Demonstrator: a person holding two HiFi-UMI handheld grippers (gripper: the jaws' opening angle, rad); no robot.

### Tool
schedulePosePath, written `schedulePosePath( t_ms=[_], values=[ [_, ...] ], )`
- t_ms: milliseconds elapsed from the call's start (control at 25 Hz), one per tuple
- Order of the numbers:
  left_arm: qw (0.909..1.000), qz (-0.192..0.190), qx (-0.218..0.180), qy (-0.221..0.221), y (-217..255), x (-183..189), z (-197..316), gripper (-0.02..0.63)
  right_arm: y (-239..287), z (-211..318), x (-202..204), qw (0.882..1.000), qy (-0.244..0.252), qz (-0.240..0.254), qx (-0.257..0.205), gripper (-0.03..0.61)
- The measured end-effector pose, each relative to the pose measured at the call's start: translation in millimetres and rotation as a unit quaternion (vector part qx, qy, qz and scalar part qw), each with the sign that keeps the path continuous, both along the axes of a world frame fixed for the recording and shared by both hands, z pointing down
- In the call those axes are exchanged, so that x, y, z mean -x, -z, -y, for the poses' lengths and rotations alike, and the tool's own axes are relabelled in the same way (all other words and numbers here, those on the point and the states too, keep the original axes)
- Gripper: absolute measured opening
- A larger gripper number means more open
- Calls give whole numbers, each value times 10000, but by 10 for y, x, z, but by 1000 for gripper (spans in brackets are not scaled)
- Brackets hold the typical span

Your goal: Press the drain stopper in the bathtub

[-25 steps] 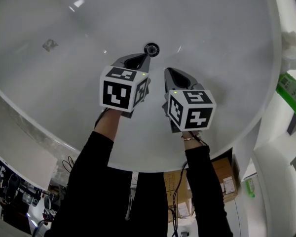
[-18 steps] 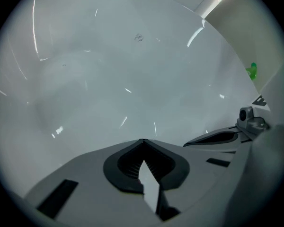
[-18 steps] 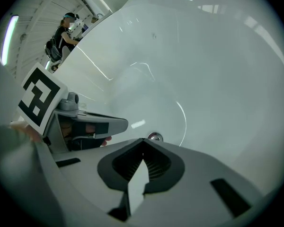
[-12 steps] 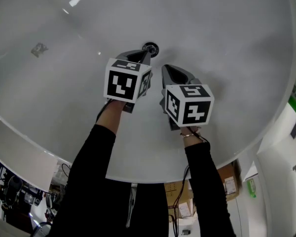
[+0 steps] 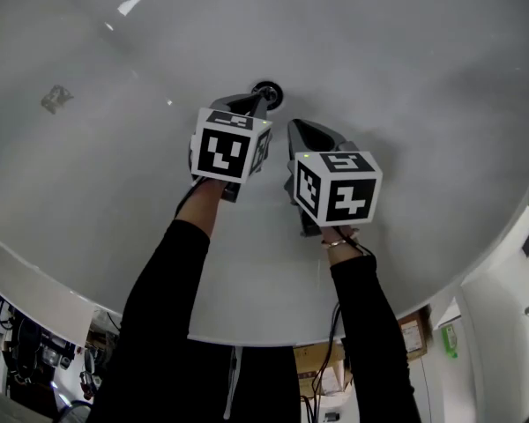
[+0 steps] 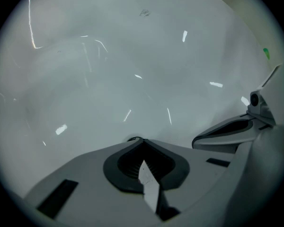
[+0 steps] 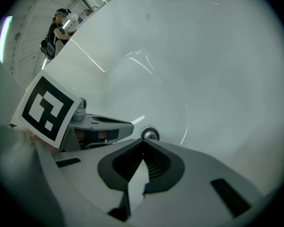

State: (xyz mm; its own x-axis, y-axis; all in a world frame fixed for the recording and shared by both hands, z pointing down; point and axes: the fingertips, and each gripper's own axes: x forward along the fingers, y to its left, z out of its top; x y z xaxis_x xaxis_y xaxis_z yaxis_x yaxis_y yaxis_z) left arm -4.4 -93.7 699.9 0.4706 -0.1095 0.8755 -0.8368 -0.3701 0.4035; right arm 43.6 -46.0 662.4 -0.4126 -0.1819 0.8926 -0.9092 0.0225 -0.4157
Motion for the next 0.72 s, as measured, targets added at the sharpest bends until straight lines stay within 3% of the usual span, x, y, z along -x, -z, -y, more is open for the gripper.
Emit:
schedulePosePath(
  t_ms=[440, 720],
  values=[
    [9994, 102, 182, -280, -434, -126, -146, 5, -214, -136, -60, 9999, -17, -11, 140, 2],
    [9994, 266, 62, -211, -581, -150, -169, 5, -257, -141, -101, 9999, -12, -26, 154, 2]
  ],
)
